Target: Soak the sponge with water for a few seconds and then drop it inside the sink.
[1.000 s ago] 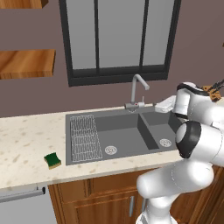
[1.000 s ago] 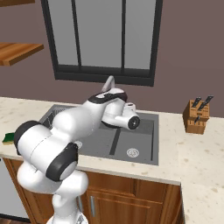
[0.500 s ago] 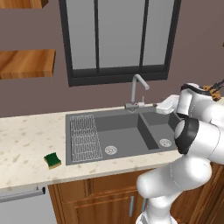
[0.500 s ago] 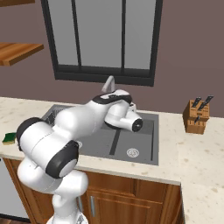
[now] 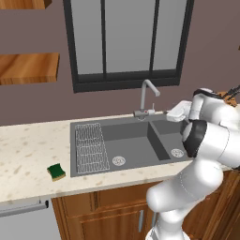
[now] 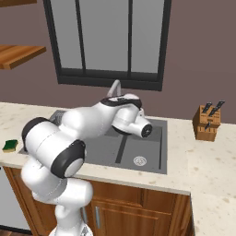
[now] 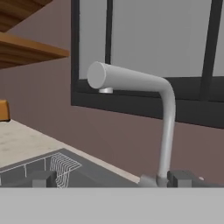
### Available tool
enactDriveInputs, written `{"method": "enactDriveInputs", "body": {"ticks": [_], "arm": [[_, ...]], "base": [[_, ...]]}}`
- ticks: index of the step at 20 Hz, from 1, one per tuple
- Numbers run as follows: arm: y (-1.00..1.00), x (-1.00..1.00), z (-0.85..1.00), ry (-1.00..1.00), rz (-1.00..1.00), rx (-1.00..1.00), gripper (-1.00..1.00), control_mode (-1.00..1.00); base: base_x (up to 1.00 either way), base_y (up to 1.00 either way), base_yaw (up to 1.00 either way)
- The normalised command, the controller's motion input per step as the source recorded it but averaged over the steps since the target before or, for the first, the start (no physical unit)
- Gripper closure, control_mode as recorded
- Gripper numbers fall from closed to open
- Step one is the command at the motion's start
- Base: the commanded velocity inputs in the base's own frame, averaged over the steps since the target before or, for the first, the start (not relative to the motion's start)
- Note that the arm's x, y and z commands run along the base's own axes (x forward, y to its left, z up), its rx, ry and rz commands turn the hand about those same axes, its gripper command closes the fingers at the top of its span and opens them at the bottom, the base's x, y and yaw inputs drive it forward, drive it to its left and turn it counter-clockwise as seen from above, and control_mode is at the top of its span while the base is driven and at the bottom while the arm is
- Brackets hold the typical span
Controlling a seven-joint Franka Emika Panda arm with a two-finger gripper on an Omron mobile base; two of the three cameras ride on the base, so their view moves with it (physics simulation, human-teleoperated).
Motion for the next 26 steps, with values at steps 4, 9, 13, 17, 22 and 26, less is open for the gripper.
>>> {"method": "enactDriveInputs", "body": {"ticks": [4, 9, 13, 17, 22, 26], "arm": [[0.00, 0.37, 0.00, 0.00, 0.00, 0.00, -1.00, -1.00], [0.00, 0.29, -0.04, 0.00, 0.00, 0.00, -1.00, -1.00], [0.01, 0.16, -0.09, 0.00, 0.00, 0.00, -1.00, -1.00], [0.00, 0.08, -0.08, 0.00, 0.00, 0.00, -1.00, -1.00], [0.00, 0.05, -0.09, 0.00, 0.00, 0.00, -1.00, -1.00], [0.00, 0.05, -0.19, 0.00, 0.00, 0.00, -1.00, -1.00]], "base": [[0.00, 0.00, 0.00], [0.00, 0.00, 0.00], [0.00, 0.00, 0.00], [0.00, 0.00, 0.00], [0.00, 0.00, 0.00], [0.00, 0.00, 0.00]]}}
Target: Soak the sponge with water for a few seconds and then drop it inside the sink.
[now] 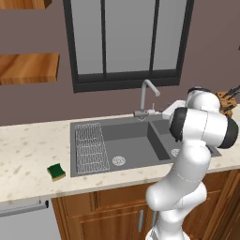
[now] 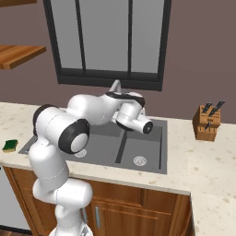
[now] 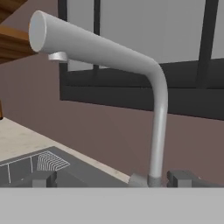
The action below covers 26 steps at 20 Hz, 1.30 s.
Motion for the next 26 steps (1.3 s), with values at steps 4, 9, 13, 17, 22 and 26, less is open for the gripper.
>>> {"method": "enactDriveInputs", "body": {"ticks": [4, 9, 13, 17, 22, 26], "arm": [[0.00, 0.05, -0.18, 0.00, 0.00, 0.00, -1.00, -1.00], [0.00, 0.06, -0.14, 0.00, 0.00, 0.00, -1.00, -1.00], [0.00, 0.20, 0.00, 0.00, 0.00, 0.00, -1.00, -1.00], [0.00, 0.25, -0.02, 0.02, 0.00, 0.00, -1.00, -1.00], [0.00, 0.21, -0.01, 0.02, 0.00, 0.00, -1.00, -1.00], [0.00, 0.18, -0.08, 0.01, 0.00, 0.00, -1.00, -1.00]], "base": [[0.00, 0.00, 0.00], [0.00, 0.00, 0.00], [0.00, 0.00, 0.00], [0.00, 0.00, 0.00], [0.00, 0.00, 0.00], [0.00, 0.00, 0.00]]}}
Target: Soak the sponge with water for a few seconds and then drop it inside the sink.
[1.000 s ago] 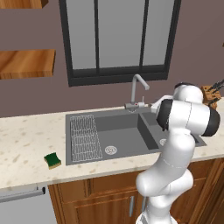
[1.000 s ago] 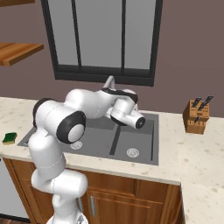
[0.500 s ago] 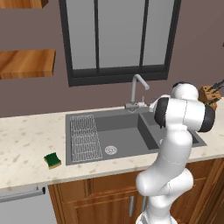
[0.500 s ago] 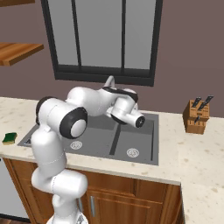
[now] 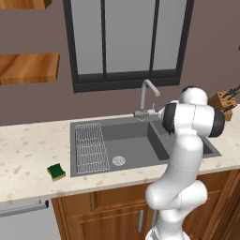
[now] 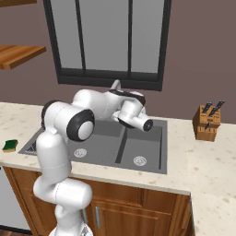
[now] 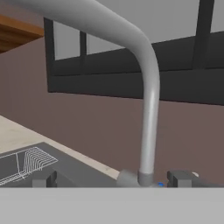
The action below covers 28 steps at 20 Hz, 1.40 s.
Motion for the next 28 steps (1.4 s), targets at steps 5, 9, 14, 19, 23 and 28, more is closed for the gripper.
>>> {"method": "enactDriveInputs", "body": {"ticks": [5, 9, 14, 19, 23, 28], "arm": [[0.00, 0.17, -0.12, 0.00, 0.00, 0.00, -1.00, -1.00], [0.00, 0.09, -0.11, 0.00, 0.00, 0.00, -1.00, -1.00], [0.00, 0.05, -0.06, 0.00, 0.00, 0.00, -1.00, -1.00], [0.00, 0.07, 0.00, 0.00, 0.00, 0.00, -1.00, -1.00], [0.00, 0.13, 0.00, 0.00, -0.02, 0.00, -1.00, -1.00], [0.00, 0.17, 0.00, 0.00, -0.07, 0.00, -1.00, -1.00]], "base": [[0.00, 0.00, 0.00], [0.00, 0.00, 0.00], [0.00, 0.00, 0.00], [0.00, 0.00, 0.00], [0.00, 0.00, 0.00], [0.00, 0.00, 0.00]]}}
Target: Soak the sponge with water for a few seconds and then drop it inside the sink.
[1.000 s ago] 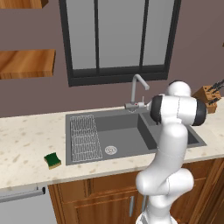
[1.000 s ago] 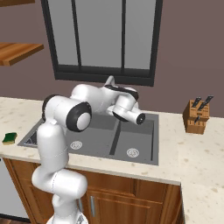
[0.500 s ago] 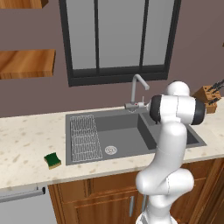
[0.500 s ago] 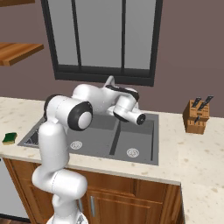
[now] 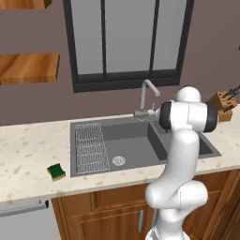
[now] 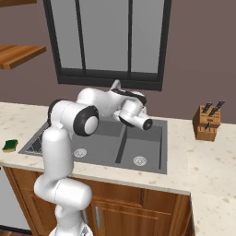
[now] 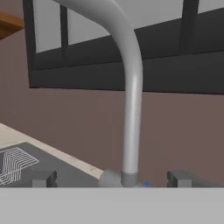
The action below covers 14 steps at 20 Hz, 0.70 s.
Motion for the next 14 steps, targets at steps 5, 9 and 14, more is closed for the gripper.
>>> {"method": "enactDriveInputs", "body": {"ticks": [5, 9, 14], "arm": [[0.00, 0.05, -0.07, -0.01, -0.10, 0.00, -1.00, -1.00], [0.00, 0.00, -0.18, -0.05, -0.08, 0.02, -1.00, -1.00], [0.00, 0.00, -0.17, -0.03, -0.02, 0.01, -1.00, -1.00]], "base": [[0.00, 0.00, 0.00], [0.00, 0.00, 0.00], [0.00, 0.00, 0.00]]}}
